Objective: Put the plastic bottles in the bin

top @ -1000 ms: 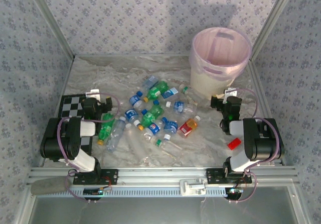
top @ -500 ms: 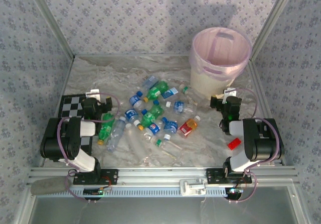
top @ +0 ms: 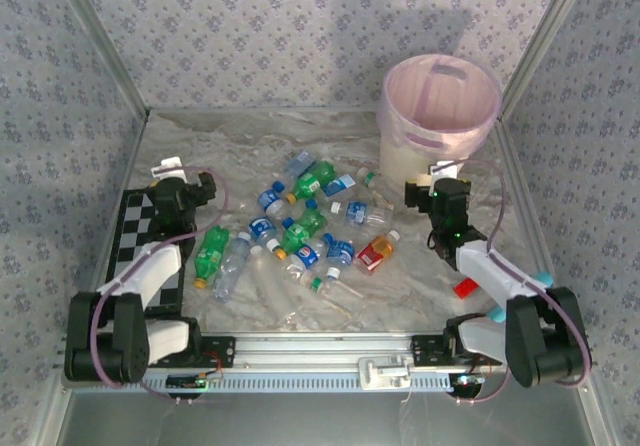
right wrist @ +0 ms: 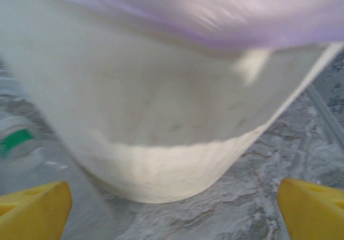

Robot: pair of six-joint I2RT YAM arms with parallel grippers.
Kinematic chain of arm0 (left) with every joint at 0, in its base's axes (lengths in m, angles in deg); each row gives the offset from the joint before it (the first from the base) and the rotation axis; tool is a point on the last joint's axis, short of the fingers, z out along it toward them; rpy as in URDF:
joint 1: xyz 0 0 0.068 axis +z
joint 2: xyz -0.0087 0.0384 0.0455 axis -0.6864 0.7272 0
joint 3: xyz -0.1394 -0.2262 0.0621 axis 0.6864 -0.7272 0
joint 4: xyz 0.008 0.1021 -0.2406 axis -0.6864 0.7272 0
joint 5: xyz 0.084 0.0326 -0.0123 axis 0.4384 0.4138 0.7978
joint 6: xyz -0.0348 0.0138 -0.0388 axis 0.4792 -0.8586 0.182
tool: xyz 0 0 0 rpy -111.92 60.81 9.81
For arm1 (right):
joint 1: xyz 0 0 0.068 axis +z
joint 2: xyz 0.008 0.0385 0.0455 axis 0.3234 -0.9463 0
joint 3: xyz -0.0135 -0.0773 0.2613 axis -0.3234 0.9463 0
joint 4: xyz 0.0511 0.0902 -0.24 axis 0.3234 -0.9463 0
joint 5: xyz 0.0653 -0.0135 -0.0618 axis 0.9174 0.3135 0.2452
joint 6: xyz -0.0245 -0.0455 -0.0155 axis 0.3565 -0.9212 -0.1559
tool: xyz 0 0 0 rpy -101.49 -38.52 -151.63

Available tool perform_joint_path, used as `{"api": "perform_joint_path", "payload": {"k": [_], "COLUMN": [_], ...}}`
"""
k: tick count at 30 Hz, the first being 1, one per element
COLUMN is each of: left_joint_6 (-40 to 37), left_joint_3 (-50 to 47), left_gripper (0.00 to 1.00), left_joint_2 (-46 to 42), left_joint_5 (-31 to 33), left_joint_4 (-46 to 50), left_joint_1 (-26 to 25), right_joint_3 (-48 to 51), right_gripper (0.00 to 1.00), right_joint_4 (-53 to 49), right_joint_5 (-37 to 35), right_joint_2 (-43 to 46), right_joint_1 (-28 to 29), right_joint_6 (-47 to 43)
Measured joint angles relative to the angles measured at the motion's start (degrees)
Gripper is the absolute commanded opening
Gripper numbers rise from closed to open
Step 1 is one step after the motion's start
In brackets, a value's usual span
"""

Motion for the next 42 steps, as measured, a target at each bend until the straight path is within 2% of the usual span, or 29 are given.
{"api": "perform_joint_path", "payload": {"k": [7,9,13,16,19,23,30,42], "left_joint_6": [13.6,16.4,19.0,19.6,20.0,20.0,20.0,19.9], "left_joint_3": [1.6,1.6,2.8,4.3,5.9,8.0,9.9,9.8], "left_gripper": [1.0,1.0,1.0,1.0,1.0,1.0,1.0,1.0], "left_joint_2": [-3.1,-3.0,-1.9,-0.2,2.5,6.6,9.5,8.4], "left_joint_5": [-9.9,-11.9,-12.7,-12.6,-12.3,-11.8,-10.4,-6.4], "left_joint_4": [7.2,8.9,10.9,11.1,11.0,11.1,11.0,11.5], "left_joint_1": [-2.4,-5.0,-13.3,-18.5,-21.3,-23.8,-26.2,-26.2], "right_joint_3": [-9.5,-12.6,-17.9,-18.9,-18.9,-17.1,-10.6,-8.4], "right_gripper": [0.98,0.96,0.95,0.96,0.97,0.97,0.94,0.86], "right_joint_4": [-23.1,-29.8,-41.3,-46.8,-50.7,-50.5,-44.0,-35.1], "right_joint_5": [3.1,3.8,6.0,7.9,9.4,10.7,11.5,11.6], "right_joint_2": [2.8,1.4,-3.6,-5.7,-6.3,-6.2,-6.7,-12.3], "right_joint_1": [9.3,10.9,13.1,15.2,16.7,17.4,19.4,23.2], "right_joint_6": [10.2,15.8,28.1,36.5,45.1,54.6,67.1,75.5]}}
